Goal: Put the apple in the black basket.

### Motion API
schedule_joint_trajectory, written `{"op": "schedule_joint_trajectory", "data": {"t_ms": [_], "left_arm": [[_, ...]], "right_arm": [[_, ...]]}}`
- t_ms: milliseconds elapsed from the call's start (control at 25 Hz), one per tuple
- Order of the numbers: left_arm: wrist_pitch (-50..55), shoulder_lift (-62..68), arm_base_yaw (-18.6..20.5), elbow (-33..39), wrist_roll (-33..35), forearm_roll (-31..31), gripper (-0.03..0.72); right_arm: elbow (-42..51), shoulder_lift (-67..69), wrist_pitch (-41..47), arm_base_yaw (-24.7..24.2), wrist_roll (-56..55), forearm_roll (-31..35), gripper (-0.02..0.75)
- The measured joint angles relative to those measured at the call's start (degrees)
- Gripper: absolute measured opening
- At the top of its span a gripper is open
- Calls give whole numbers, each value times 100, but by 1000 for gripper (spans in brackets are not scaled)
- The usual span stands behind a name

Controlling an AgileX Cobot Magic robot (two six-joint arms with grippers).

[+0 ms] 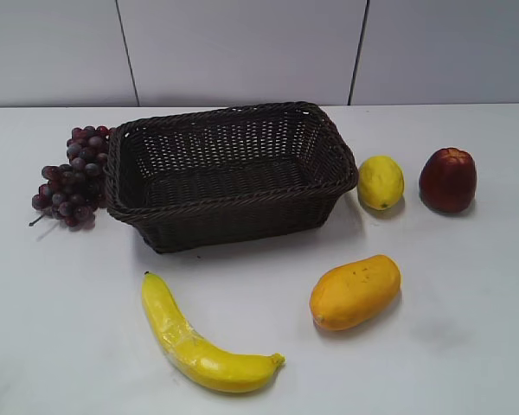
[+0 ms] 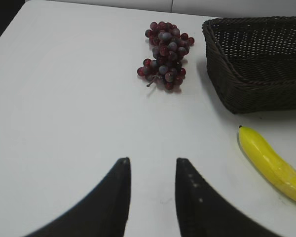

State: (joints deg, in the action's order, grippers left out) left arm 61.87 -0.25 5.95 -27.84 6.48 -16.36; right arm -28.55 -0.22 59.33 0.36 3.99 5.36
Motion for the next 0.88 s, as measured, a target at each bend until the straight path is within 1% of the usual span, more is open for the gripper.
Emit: {"op": "schedule_joint_trajectory", "data": {"t_ms": [240,600,880], "left_arm": [[0,0,0,0,0,0,236],[0,0,0,0,0,0,236],[0,0,0,0,0,0,236]], "right_arm": [[-135,79,-59,0,0,0,549],[-462,1817,-197,23,-75,-6,549],[-1149,2828,-239,144,-399,-134,549]]}}
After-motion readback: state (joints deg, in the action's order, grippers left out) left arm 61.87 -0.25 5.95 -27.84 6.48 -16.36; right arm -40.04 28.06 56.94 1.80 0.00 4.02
